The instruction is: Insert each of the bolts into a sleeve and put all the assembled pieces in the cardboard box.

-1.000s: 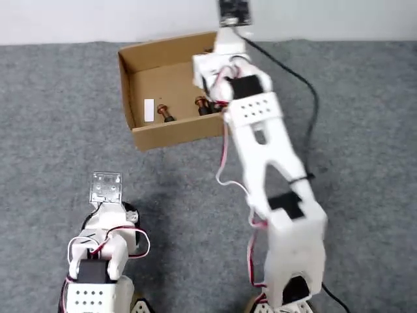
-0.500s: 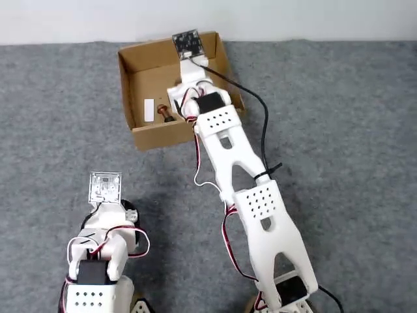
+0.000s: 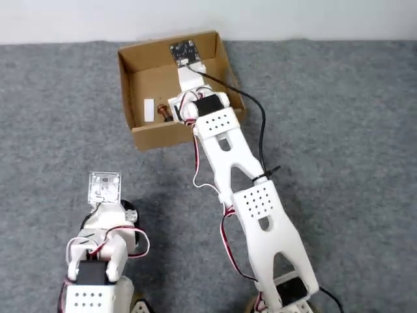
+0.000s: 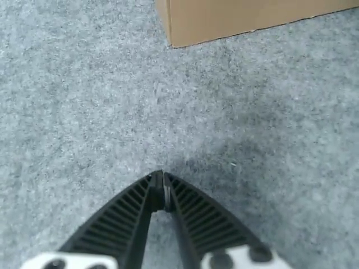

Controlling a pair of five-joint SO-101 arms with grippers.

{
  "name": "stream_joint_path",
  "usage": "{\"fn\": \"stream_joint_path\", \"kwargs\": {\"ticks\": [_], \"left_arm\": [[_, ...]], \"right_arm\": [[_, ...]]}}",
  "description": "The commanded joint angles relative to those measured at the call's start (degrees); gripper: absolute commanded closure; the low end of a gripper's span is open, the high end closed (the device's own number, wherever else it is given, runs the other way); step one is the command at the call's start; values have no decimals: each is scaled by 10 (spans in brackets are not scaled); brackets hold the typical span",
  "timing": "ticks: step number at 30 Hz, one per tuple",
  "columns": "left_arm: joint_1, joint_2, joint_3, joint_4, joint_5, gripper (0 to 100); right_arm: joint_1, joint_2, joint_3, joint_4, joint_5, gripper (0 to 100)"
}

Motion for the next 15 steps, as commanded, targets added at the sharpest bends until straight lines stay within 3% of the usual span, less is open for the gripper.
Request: {"fn": "stream_joint_path", "kwargs": {"ticks": [1, 5, 15], "left_arm": [[-4, -6, -3, -10, 3, 995], [-4, -6, -3, -10, 3, 995], [-21, -2, -3, -21, 3, 995]], "right_arm": [[-3, -38, -47, 26, 2, 858], [-3, -46, -103, 64, 3, 993], [1, -60, -204, 206, 3, 991]]}}
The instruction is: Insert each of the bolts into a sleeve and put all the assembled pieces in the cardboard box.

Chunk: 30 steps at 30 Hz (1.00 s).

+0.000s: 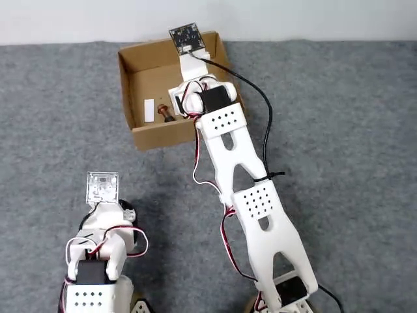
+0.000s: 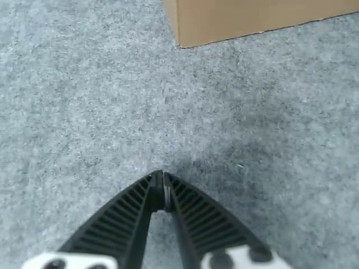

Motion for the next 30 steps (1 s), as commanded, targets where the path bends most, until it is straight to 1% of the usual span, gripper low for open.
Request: {"fn": "stream_joint_path", "kwargs": {"ticks": [1, 6, 10, 13, 15, 21, 24, 30], "left_arm": [[-4, -2, -3, -19, 4, 995], [-3, -2, -3, -18, 4, 995], [-4, -2, -3, -17, 0, 995], [-2, -3, -3, -11, 0, 995], [-2, -6, -3, -6, 0, 995], [-1, -6, -3, -6, 0, 995], [-4, -6, -3, -5, 0, 995], [-2, -6, -3, -8, 4, 995]], "right_arm": [[3, -58, -31, 32, 3, 991], [-2, -96, -31, 54, 3, 991], [-4, -144, -31, 139, -3, 991], [-2, -182, -31, 210, -41, 991], [0, -211, -30, 214, -66, 991], [-13, -298, -14, 216, -67, 991], [-7, -376, 62, 217, -67, 991], [42, -553, 301, 213, -70, 991]]}}
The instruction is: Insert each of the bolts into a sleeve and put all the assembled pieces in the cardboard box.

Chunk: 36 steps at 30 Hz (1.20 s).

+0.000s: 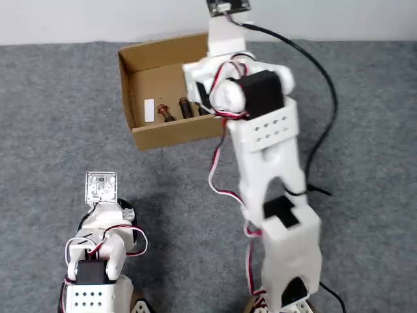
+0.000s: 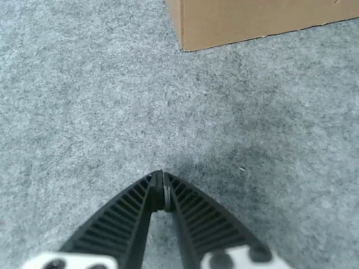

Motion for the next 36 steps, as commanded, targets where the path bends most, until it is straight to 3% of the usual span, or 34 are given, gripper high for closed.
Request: {"fn": "stream_joint_path", "kwargs": {"ticks": [1, 9, 16, 20, 27, 36], "left_arm": [[-2, -6, -3, -3, 3, 995], [-6, -6, -3, -1, 2, 995], [-6, -6, -3, -1, 2, 995], [-6, -6, -3, -1, 2, 995], [-6, -6, -3, -1, 2, 995], [-6, -6, -3, -1, 2, 995]], "right_arm": [[40, -126, 124, 23, -5, 991], [124, -311, 319, 23, -7, 991], [244, -507, 562, 16, -11, 991], [287, -630, 749, -53, -28, 991], [295, -831, 1108, -248, -25, 991], [295, -977, 1382, -378, -25, 991]]}}
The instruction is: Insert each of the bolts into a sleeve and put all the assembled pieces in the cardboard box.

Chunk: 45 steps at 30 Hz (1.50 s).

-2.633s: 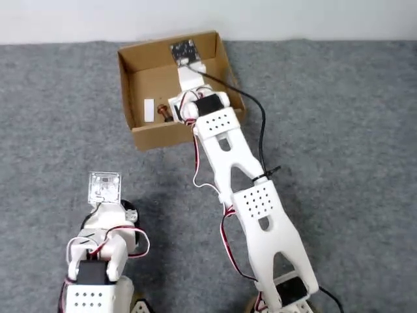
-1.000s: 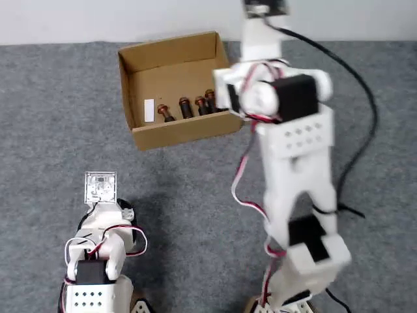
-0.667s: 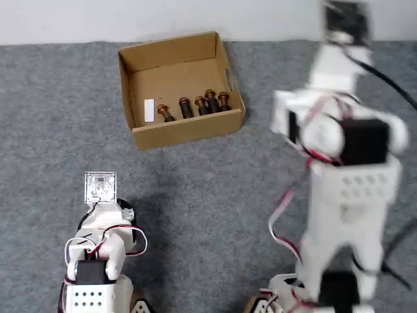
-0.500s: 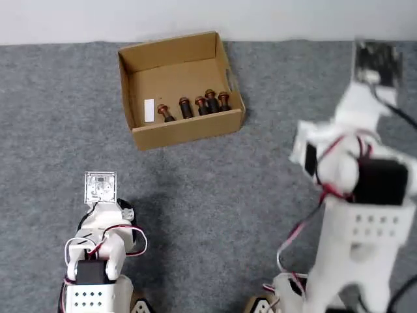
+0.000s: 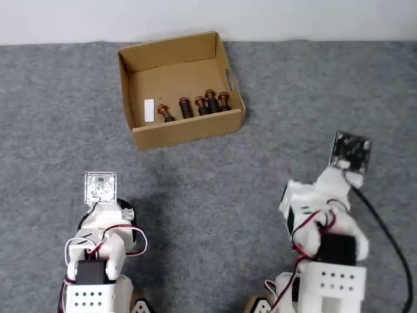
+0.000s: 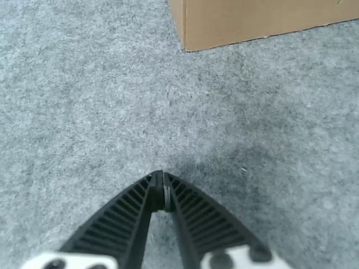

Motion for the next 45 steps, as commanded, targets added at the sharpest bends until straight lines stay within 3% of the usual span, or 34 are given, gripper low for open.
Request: {"fn": "stream_joint_path", "kwargs": {"ticks": [1, 16, 23, 31, 45], "left_arm": [[-2, -6, -3, -1, 3, 995], [-2, -6, -3, -1, 3, 995], [-1, -6, -3, -1, 3, 995], [-1, -6, -3, -1, 3, 995], [-1, -6, -3, -1, 3, 995]], "right_arm": [[4, -49, 61, -39, -2, 991], [0, -340, 347, -79, -1, 991], [0, -300, 356, -70, 0, 991], [0, -297, 357, -10, 126, 990], [5, -302, 357, 48, 96, 990]]}}
